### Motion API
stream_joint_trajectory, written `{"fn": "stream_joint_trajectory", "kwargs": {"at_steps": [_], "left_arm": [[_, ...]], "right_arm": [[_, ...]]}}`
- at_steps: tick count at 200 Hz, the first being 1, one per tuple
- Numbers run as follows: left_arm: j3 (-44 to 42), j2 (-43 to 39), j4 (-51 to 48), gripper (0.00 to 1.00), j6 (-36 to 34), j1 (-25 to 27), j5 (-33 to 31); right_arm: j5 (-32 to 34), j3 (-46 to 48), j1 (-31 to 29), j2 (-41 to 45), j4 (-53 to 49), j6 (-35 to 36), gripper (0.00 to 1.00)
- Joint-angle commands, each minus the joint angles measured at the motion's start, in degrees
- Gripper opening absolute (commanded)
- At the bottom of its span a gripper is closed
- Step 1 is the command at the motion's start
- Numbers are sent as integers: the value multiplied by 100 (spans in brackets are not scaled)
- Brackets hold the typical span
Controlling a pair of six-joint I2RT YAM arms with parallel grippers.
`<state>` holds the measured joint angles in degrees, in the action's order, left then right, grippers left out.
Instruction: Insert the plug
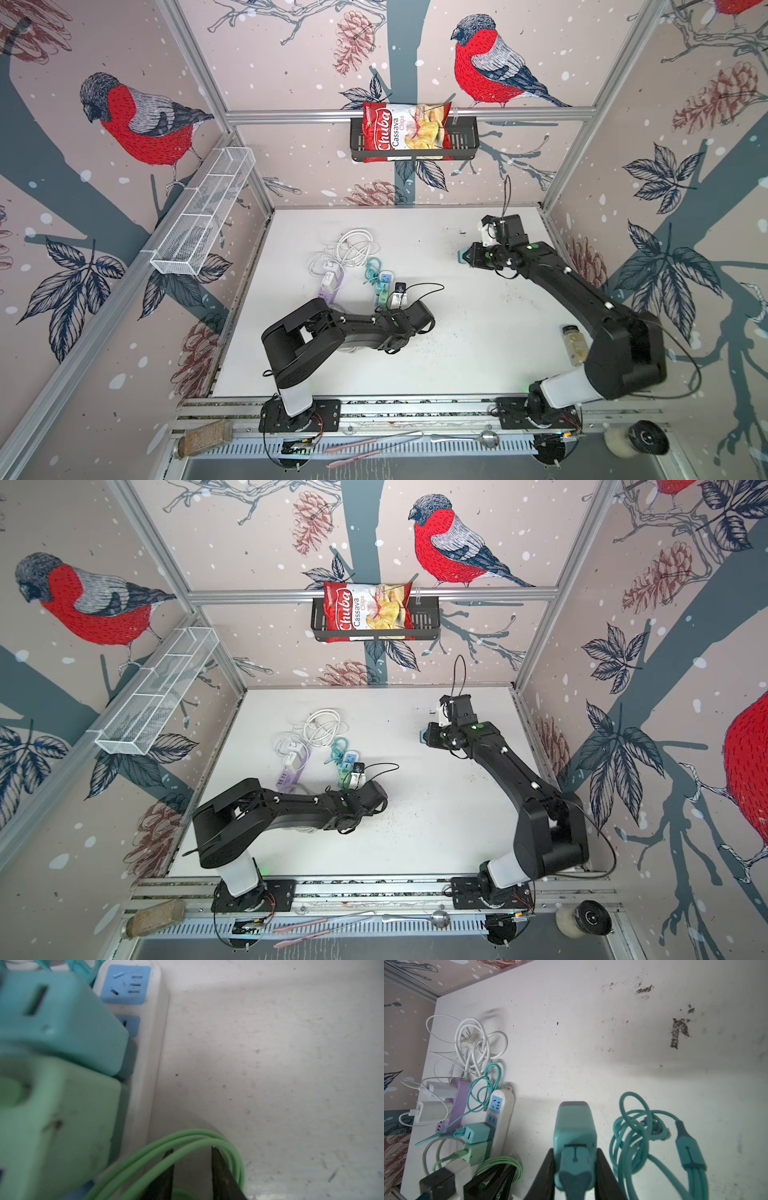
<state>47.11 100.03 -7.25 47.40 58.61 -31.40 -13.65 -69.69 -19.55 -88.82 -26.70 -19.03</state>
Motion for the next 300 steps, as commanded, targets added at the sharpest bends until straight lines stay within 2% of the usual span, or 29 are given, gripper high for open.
{"fn": "stream_joint_trajectory", "kwargs": {"at_steps": [1,74,86,113,131,146,157,163,173,182,210,236,249,272,285,300], "left_arm": [[-212,-197,-936,31,334,-16,-98],[-843,-779,-1252,31,998,-104,-290],[-895,-938,-1320,29,1057,-102,-299],[-1018,-1387,-1587,29,1270,-66,-314],[-980,-1699,-1794,31,1331,128,-365],[-757,-1893,-2100,41,1421,476,-478],[-525,-1956,-2543,50,1794,726,-614],[-427,-2004,-2849,52,2125,788,-586],[-393,-2128,-3336,56,2832,856,-439],[-548,-2293,-3397,61,3143,870,-164],[-1003,-2921,-3903,67,4064,825,47],[-1220,-3794,-4780,70,4677,674,-317],[-1304,-4253,-4814,70,4437,272,-531],[-1376,-4915,-3956,69,2842,-1045,-482],[-1376,-4910,-3484,67,2022,-1860,-265],[-1288,-4568,-2956,65,1144,-2556,37]], "right_arm": [[29,-480,-222,-517,197,138,5],[-469,-2370,-668,-2603,341,152,2],[-667,-2672,-757,-2849,289,231,2],[-670,-3149,-1074,-3166,178,297,2],[-768,-3319,-1163,-3302,184,266,2],[-797,-3416,-1183,-3399,144,276,2],[-804,-3429,-1187,-3414,145,305,2],[-793,-3420,-1182,-3406,152,314,2],[-799,-3399,-1158,-3382,148,346,1],[-776,-3343,-1142,-3334,159,373,2],[-866,-2994,-957,-3104,338,332,1],[-923,-2838,-798,-2943,387,353,2],[-912,-2840,-746,-2918,341,407,1],[-973,-2735,-660,-2801,297,444,1],[-1002,-2603,-592,-2673,336,411,1],[-997,-2488,-556,-2505,321,437,1]]}}
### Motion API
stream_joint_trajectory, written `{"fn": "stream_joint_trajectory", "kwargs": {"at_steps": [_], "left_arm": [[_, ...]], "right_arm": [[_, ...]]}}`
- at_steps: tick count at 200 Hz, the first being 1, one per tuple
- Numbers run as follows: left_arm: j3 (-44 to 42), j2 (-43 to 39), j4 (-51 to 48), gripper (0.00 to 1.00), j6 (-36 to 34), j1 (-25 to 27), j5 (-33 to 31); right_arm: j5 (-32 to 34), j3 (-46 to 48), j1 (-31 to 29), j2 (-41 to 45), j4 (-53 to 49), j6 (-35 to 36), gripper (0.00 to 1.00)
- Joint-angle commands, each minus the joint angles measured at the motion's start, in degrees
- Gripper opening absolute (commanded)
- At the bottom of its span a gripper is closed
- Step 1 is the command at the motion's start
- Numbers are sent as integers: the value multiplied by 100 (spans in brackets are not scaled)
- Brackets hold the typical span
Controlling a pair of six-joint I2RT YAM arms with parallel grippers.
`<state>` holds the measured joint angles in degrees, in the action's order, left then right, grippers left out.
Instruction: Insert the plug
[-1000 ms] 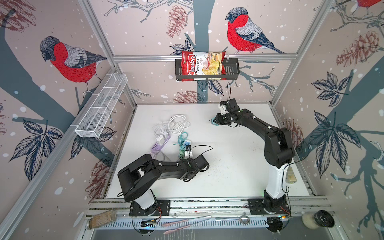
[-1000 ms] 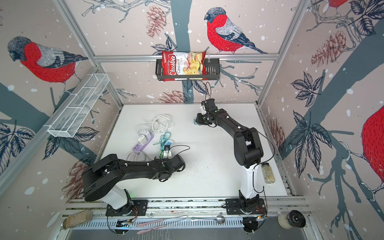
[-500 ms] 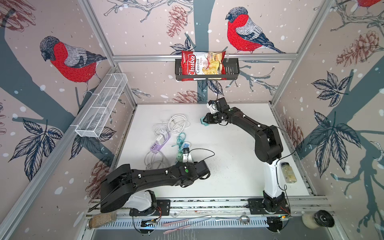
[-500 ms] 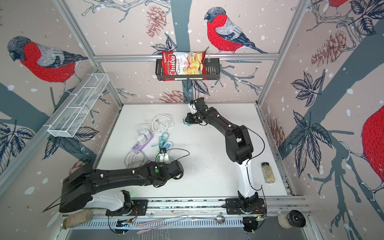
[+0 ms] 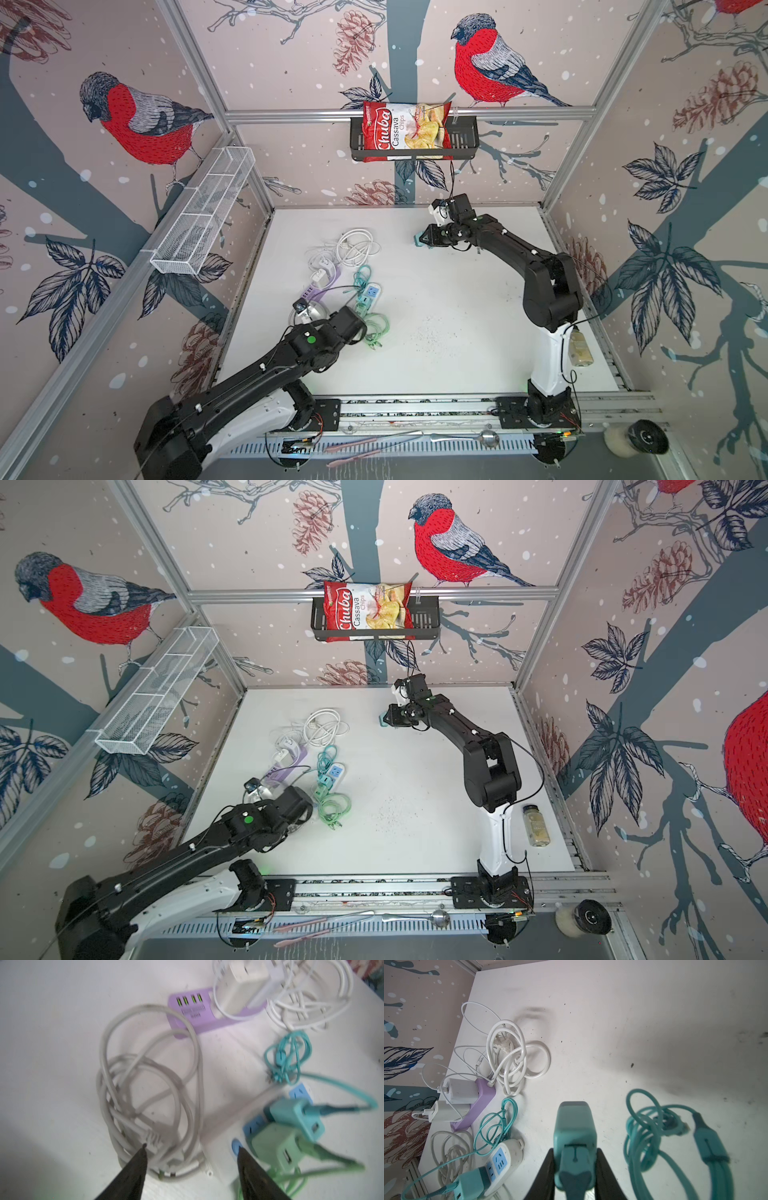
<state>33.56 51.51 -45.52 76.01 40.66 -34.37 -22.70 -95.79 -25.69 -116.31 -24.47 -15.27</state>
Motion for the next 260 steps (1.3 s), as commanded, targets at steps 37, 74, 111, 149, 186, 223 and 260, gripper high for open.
{"fn": "stream_joint_trajectory", "kwargs": {"at_steps": [37,74,111,149,186,223,260], "left_arm": [[571,1907,1892,57,-2615,-1098,566],[1319,3103,2402,55,-2975,-1103,774],[1762,3999,2507,53,-3238,-1103,862],[2308,4699,2896,48,-4023,-964,1301],[2977,5391,3169,46,-4565,-501,1721],[3318,5830,3636,45,-5005,-4,2519],[3461,6032,4236,44,-5853,501,3821]], "right_arm": [[-140,516,227,697,169,78,1],[-191,898,272,975,153,171,1],[-226,1515,336,1359,302,246,1],[-410,2104,529,1691,301,463,2],[80,2504,484,2112,128,488,1],[573,2721,670,2622,-297,307,1],[846,3072,771,2987,-531,93,1]]}}
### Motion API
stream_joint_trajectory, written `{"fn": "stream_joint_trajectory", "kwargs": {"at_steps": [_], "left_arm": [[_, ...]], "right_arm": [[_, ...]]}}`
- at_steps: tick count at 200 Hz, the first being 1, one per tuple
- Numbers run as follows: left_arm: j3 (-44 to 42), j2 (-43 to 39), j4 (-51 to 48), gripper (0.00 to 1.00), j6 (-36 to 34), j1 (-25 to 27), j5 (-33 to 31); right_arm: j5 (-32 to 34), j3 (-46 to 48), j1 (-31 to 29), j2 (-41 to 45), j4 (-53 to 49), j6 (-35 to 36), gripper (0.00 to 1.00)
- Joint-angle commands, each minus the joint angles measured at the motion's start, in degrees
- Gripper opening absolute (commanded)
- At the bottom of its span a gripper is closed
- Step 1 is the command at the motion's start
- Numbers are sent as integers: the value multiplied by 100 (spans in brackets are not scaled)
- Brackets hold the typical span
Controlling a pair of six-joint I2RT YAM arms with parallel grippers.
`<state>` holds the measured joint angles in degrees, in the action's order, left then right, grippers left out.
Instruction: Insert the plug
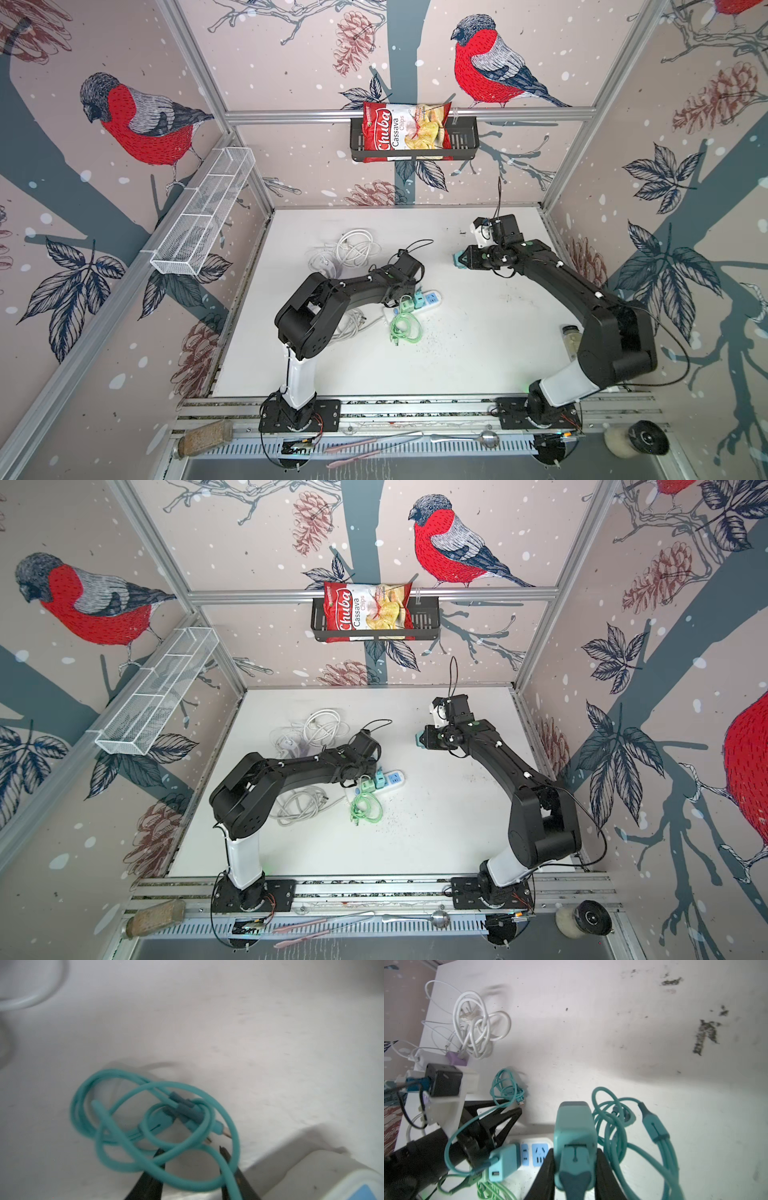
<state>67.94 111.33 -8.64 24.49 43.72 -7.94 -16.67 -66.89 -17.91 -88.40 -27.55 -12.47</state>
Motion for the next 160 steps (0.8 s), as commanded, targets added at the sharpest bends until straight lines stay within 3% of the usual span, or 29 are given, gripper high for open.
{"fn": "stream_joint_trajectory", "kwargs": {"at_steps": [1,17,58,76,104,126,143,160], "left_arm": [[11,44,579,44,-727,205,1211],[-144,-56,749,45,-786,237,1214],[386,34,-454,62,-840,117,-566],[382,-133,-450,64,-892,101,-871],[223,-503,-699,67,-601,88,-1674],[-56,-877,-1482,66,90,61,-2347],[-639,-1426,-1848,61,740,81,-2371],[-1377,-2219,-1967,56,1232,244,-1936]], "right_arm": [[239,189,-5,207,-228,-186,1],[263,344,-11,387,-371,-186,1],[652,700,-300,758,-680,-276,2],[752,845,-492,784,-686,-330,2],[680,1009,-680,647,-493,-415,1],[640,922,-847,420,-382,-441,1],[675,816,-987,267,-374,-435,0],[682,818,-1067,236,-327,-469,0]]}}
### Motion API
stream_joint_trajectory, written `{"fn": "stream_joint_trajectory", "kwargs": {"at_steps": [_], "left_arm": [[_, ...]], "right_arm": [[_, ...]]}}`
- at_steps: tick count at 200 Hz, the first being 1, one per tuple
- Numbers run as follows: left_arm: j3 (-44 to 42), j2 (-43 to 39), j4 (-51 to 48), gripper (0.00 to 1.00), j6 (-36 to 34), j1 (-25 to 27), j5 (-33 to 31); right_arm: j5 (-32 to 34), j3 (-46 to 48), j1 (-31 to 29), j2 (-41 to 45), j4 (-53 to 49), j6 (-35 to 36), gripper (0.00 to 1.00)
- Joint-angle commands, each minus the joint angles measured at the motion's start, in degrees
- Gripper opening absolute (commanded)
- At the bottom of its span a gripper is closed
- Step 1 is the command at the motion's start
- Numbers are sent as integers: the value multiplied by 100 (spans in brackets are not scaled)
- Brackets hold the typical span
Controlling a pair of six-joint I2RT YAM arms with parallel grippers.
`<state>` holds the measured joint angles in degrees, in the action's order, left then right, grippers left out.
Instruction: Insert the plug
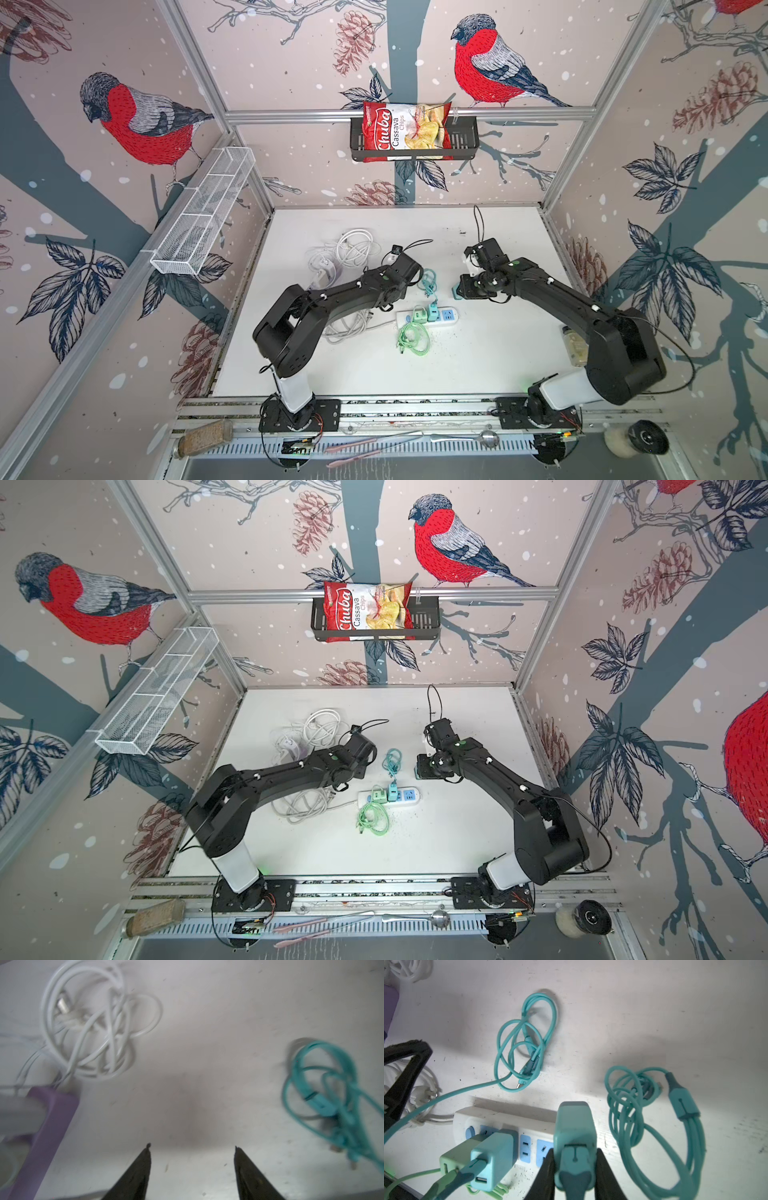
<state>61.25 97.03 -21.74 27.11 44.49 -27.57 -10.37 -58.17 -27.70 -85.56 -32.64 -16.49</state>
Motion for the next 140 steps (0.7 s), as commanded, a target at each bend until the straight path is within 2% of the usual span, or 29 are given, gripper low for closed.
{"fn": "stream_joint_trajectory", "kwargs": {"at_steps": [1,18,35,70,95,121,140], "left_arm": [[-749,-839,-666,55,993,197,38],[-1252,-1511,-758,53,1357,573,664],[-1590,-1934,-736,47,1881,1129,928],[-2143,-1943,180,37,2475,2013,1513],[-2467,-1688,896,33,2631,2217,1757],[-2444,-1407,699,31,2755,2198,1180],[-2382,-1188,782,31,2565,2044,1191]], "right_arm": [[53,-54,-92,-44,185,-66,0],[169,-21,-97,-5,197,-66,1],[125,-36,-109,-47,213,-38,1],[149,-38,-138,-238,303,11,1],[123,-15,-157,-364,403,58,0],[140,7,-165,-393,425,85,0],[128,17,-158,-367,418,101,0]]}}
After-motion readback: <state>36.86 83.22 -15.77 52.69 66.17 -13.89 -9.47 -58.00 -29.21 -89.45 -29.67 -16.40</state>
